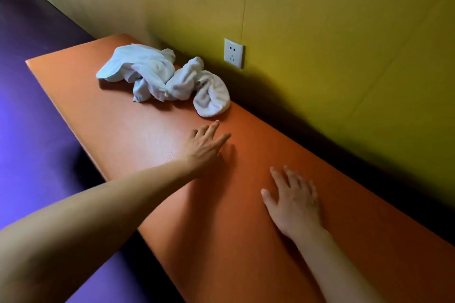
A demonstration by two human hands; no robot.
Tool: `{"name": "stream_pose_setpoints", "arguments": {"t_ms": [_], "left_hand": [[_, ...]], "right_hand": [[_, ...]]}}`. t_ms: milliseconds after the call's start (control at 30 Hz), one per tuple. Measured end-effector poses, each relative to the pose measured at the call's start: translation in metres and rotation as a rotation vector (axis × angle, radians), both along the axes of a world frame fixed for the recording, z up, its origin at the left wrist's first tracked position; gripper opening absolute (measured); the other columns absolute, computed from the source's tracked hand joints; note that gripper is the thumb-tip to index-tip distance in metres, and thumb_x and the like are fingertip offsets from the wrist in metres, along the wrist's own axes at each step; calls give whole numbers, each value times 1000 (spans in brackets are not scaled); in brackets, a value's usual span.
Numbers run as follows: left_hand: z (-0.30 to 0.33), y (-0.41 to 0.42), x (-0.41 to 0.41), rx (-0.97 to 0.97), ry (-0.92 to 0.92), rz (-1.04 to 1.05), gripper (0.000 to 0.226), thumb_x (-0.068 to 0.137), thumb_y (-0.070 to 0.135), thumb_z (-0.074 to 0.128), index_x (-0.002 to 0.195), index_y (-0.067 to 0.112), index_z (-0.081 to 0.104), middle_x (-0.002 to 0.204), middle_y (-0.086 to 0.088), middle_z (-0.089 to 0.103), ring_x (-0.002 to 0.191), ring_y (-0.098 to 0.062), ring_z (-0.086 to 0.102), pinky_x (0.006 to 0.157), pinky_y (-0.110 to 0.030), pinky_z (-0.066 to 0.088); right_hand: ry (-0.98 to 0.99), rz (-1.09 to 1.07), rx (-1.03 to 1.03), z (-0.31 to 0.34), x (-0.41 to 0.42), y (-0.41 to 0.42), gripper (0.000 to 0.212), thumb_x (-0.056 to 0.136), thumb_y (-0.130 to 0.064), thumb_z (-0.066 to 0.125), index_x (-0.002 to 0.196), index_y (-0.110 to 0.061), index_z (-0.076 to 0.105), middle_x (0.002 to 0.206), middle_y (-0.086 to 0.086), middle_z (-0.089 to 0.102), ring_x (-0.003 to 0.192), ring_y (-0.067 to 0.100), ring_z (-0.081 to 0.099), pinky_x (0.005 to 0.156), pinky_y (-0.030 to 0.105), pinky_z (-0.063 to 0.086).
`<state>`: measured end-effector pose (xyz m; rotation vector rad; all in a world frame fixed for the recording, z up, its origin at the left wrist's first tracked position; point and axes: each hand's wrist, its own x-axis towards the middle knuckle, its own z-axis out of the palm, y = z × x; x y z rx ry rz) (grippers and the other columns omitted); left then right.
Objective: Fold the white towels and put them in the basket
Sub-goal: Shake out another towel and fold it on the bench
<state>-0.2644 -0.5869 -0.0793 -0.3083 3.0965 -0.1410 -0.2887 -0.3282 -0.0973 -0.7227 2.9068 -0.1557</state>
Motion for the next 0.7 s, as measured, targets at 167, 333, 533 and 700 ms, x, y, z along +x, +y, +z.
{"name": "stream_pose_setpoints", "arguments": {"t_ms": [167, 333, 533, 700], "left_hand": [[-12, -40, -69, 28, 13, 148, 49, 99, 45, 38, 148, 42, 37, 166, -19, 10, 148, -38, 19, 114, -49, 26], [-30, -47, -93, 189, -51, 245, 60, 99, 43, 37, 154, 20, 27, 159, -13, 29, 148, -34, 23, 115, -52, 24], [-35, 3, -43, 212, -41, 77, 62, 102, 48, 29, 155, 13, 27, 160, -14, 30, 150, -33, 20, 120, -50, 18], [-37, 72, 35, 263, -53, -86, 68, 101, 52, 25, 159, 15, 19, 165, -13, 20, 154, -32, 10, 123, -49, 7]], "right_hand": [[49, 9, -38, -27, -3, 5, 72, 89, -72, -1, 154, -45, -15, 168, -5, -4, 154, 17, -5, 124, 48, -2], [28, 1, -29, -30, -5, 4, 71, 89, -72, 1, 152, -47, -19, 168, -7, -8, 154, 16, -9, 124, 48, -6], [-7, 10, -11, -22, -5, 4, 70, 95, -69, 11, 155, -42, -14, 168, -5, -6, 154, 16, -9, 124, 48, -6], [-57, 32, -84, -9, 11, 19, 64, 102, -56, 27, 159, -35, 6, 168, -3, 7, 155, 14, 1, 126, 40, -2]]}}
